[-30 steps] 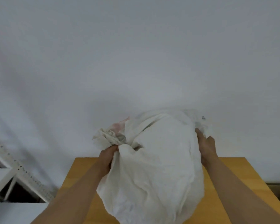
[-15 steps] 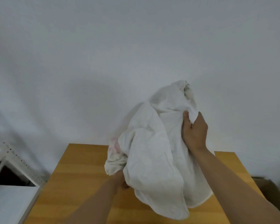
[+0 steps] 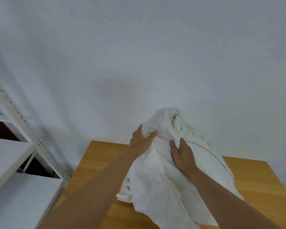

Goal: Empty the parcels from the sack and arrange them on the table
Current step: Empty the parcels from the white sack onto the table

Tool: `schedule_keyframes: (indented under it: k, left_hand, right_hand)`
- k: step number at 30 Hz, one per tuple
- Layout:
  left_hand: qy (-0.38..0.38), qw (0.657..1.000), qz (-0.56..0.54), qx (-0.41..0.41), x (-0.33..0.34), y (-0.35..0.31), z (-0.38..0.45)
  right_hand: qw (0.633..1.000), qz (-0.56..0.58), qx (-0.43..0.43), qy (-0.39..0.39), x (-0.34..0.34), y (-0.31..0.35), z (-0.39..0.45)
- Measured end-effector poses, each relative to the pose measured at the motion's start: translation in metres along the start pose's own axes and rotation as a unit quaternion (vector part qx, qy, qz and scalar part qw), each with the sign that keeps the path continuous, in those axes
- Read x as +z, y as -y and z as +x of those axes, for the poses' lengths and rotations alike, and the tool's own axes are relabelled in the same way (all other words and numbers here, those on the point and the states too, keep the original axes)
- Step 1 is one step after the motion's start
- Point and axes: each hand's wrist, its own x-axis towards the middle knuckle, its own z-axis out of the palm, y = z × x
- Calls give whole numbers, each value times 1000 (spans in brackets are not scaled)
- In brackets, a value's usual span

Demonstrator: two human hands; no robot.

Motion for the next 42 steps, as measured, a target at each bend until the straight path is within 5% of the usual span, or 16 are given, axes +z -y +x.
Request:
schedule_keyframes:
  k: [5, 10, 16, 19, 27, 30, 35, 42]
  left_hand:
    - [18, 991, 132, -1, 20, -32, 15]
    - [-64, 974, 214, -37, 29, -10, 30]
    - [-55, 982, 171, -63, 10, 24, 42]
    - [-60, 984, 146, -79, -6, 57, 38]
    - [-25, 985, 24, -170, -29, 96, 25]
    - [-6, 972, 46, -230, -31, 97, 20]
    - [-19, 959, -16, -282, -33, 112, 12]
    - [-26, 974, -179, -132, -27, 119, 8]
  right_hand:
    - [993, -59, 12, 106, 19, 15, -3]
    - [965, -40, 42, 254, 1, 12, -4]
    - [987, -99, 121, -39, -62, -46, 4]
    - [935, -156, 317, -33, -80, -100, -2]
    - [814, 215, 531, -96, -86, -139, -26]
    - [792, 277, 542, -54, -85, -148, -24]
    - [818, 295, 471, 151, -82, -134, -18]
    - [887, 312, 330, 83, -75, -106, -12]
